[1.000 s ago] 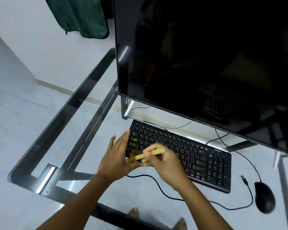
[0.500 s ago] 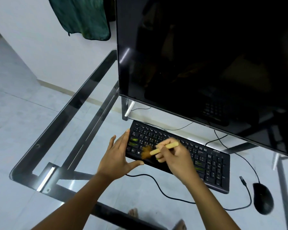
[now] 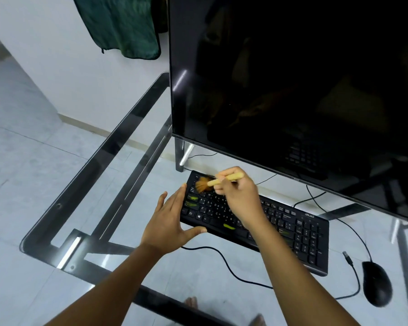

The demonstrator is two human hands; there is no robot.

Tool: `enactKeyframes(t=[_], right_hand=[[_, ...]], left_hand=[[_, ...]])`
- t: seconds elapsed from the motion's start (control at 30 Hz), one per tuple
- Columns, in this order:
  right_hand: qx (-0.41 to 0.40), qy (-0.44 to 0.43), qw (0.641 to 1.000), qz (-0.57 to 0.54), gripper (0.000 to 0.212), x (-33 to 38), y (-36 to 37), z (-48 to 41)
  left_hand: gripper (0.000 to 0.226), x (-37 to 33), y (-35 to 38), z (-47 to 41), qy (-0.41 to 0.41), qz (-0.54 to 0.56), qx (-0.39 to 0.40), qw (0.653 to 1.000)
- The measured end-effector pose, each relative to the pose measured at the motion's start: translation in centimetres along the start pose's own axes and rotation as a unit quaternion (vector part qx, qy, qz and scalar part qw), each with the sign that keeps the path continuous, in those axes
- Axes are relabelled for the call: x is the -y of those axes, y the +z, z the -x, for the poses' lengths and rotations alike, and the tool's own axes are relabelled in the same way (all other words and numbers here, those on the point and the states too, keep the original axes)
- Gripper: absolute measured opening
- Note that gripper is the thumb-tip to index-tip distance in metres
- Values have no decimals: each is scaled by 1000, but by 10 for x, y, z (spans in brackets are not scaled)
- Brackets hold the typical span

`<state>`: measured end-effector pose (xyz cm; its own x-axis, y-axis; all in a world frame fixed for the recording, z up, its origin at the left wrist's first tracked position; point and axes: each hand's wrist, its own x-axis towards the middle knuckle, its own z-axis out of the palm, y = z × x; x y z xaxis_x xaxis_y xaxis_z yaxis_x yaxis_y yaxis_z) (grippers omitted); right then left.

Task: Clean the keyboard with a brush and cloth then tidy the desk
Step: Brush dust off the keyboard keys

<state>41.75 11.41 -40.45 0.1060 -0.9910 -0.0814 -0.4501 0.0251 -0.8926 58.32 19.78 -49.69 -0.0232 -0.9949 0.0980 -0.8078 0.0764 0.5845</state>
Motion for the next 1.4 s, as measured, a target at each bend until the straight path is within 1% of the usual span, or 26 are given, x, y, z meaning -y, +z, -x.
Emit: enactKeyframes(t=[0.03,0.07,0.13,0.23,0.27,0.3,0.33,0.4,0.43,0.5,0.53,0.57,0.63,0.67,0.7,0.77,0.8,0.83,0.9,0.93,1.03,1.07,1.17,1.2,1.3,1.4], right_hand=[[9,-15,999,27,17,3,6,-2],[-12,-37,998,48,18,6,10,-4],[-50,-57,997,26,17,11,16,-9],[30,-34,999,3,13,14,27,-9],[43,-33,998,39,12,14,29,-9],[36,-36,997,65,12,12,30,-10],[-4,-48,996,81,12,12,29,-11],[-47,-68,994,71,16,14,26,-11],[-37,-70,996,51,17,14,25,-9],[49,-58,996,43,13,14,28,-7],[66,-56,993,77,12,13,28,-6],[59,-55,993,92,11,10,28,-7],[-33,-67,993,96,15,10,24,-10],[-54,-74,991,95,17,9,21,-9],[-47,-73,993,74,17,8,18,-9],[29,-56,996,63,13,5,17,-7],[37,-48,994,88,13,4,15,-6],[19,-46,994,95,13,1,12,-6],[-59,-52,994,80,13,1,5,-7],[-66,-51,995,60,12,-1,2,-6],[22,-21,999,20,12,-6,0,5],[15,-15,999,43,13,-9,0,9],[-98,-17,995,32,17,-17,-6,17],[-107,-6,994,2,14,-19,-9,21],[-36,48,995,-74,10,-21,-10,29],[-107,30,994,-13,14,-25,-16,30]], left_hand=[[113,0,0,0,0,-1,1,1000],[112,0,0,0,1,0,2,1000],[112,-1,0,1,0,7,0,1000],[112,-1,0,1,-3,5,1,1000],[112,-1,-1,1,-4,4,1,1000],[112,-1,-1,0,-3,4,1,1000],[111,-1,-1,0,-1,7,1,1000],[111,-1,-1,0,0,13,-4,1000],[112,-1,-1,0,-1,13,-3,1000],[114,-1,-1,1,-5,6,0,1000],[114,0,0,1,-7,4,0,1000],[114,0,-1,1,-7,5,0,1000],[113,0,0,0,-5,10,-2,1000],[113,-1,-1,0,-5,14,-4,1000],[113,-1,-1,0,-5,16,-5,1000],[112,-1,-1,0,-6,17,-4,1000],[112,-1,-1,0,-6,17,-3,1000],[112,0,-1,0,-5,18,-2,1000],[114,-1,-1,0,-5,20,-1,1000],[114,0,0,0,-6,19,-2,1000],[114,0,-1,1,-7,17,-2,1000],[114,0,-1,1,-6,16,1,1000],[113,0,-1,0,-7,15,6,1000],[113,1,0,0,-8,16,6,1000],[113,1,-1,0,-9,12,5,1000],[112,0,0,0,-5,14,7,1000]])
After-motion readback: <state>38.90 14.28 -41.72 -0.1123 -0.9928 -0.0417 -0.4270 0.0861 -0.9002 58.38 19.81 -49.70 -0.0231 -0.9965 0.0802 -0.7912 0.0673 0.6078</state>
